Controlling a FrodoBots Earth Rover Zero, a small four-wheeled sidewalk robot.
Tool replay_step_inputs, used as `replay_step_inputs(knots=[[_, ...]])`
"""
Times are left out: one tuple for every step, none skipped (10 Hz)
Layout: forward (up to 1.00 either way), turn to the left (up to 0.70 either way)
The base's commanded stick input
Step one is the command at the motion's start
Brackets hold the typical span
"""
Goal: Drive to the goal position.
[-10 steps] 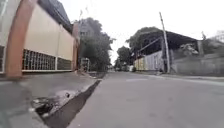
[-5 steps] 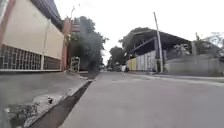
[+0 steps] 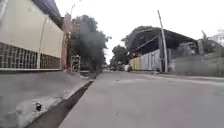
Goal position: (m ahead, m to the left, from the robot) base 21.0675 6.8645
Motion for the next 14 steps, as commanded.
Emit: replay_step_inputs(knots=[[0.7,0.0],[0.7,0.0],[0.7,0.0],[0.7,0.0],[0.7,0.0],[0.7,0.0],[0.7,-0.24],[0.7,-0.31],[0.7,-0.18],[0.7,-0.09],[0.7,-0.05],[0.7,-0.03],[0.7,-0.03],[0.7,-0.02]])
